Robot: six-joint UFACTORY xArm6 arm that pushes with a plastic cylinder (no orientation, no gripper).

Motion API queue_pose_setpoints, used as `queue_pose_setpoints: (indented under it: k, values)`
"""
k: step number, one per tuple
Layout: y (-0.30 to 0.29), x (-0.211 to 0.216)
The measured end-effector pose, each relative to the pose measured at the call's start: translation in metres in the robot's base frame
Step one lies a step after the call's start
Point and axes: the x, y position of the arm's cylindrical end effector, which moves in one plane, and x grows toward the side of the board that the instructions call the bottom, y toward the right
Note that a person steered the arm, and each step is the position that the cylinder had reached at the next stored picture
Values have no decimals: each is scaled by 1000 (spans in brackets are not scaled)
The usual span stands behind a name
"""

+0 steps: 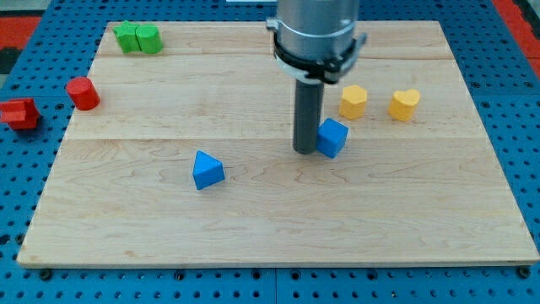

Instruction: Move the blue cube towards the left yellow hexagon

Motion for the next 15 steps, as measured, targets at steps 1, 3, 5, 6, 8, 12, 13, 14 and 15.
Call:
queue_pose_setpoints:
  k: [1,3,5,6,8,12,13,14,15]
  values:
    - [13,12]
    - [77,-18]
    - [78,-50]
    - [19,-51]
    - [-8,-49]
    - [-76,-81]
    - [-79,-48]
    - [-48,-83]
    - [-18,-88]
